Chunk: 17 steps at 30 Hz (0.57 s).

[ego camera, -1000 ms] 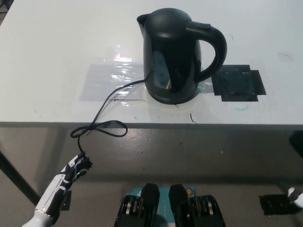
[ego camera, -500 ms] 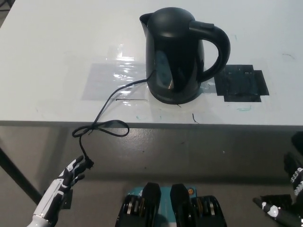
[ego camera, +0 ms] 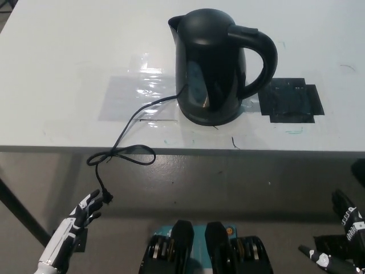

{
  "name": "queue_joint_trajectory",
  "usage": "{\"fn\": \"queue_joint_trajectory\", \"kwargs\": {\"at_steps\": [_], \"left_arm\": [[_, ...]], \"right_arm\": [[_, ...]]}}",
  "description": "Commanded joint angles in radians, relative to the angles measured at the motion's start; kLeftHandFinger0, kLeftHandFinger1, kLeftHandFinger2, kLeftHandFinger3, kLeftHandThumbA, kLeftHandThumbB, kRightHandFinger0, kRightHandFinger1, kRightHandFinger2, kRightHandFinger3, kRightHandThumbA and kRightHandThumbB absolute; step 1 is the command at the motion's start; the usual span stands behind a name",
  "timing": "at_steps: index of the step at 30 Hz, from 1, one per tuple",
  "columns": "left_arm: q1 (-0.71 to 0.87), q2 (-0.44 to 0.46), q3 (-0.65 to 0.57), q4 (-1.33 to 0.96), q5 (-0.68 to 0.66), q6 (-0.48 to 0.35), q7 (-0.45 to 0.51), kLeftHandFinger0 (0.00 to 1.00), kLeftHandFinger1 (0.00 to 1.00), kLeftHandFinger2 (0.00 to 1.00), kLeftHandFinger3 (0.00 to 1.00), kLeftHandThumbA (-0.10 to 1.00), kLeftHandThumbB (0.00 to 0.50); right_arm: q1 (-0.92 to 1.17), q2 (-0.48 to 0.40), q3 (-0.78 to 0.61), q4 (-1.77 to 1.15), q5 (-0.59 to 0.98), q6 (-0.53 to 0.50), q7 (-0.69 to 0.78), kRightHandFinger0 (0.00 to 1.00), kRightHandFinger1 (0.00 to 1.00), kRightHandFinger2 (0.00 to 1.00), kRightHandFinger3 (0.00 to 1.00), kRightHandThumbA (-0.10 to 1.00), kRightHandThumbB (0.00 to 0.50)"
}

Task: A kettle and its base are kept separately on the desk infront of the robot and the robot uses its right hand to lift the kettle by its handle and places it on its base to align it correctly.

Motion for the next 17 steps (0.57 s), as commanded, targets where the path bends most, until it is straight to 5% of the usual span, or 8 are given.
{"fn": "queue_joint_trajectory", "kwargs": {"at_steps": [1, 17], "left_arm": [[0.017, 0.008, 0.019, -0.027, -0.009, -0.043, 0.015, 1.00, 1.00, 1.00, 1.00, 1.00, 0.282], [-0.003, 0.010, 0.016, -0.021, 0.013, -0.033, 0.019, 1.00, 1.00, 1.00, 1.00, 1.00, 0.294]], "right_arm": [[0.001, -0.019, 0.011, -0.012, -0.007, -0.029, 0.020, 1.00, 1.00, 1.00, 1.00, 1.00, 0.331], [-0.017, -0.030, 0.011, -0.007, -0.022, -0.032, 0.012, 1.00, 1.00, 1.00, 1.00, 1.00, 0.309]]}}
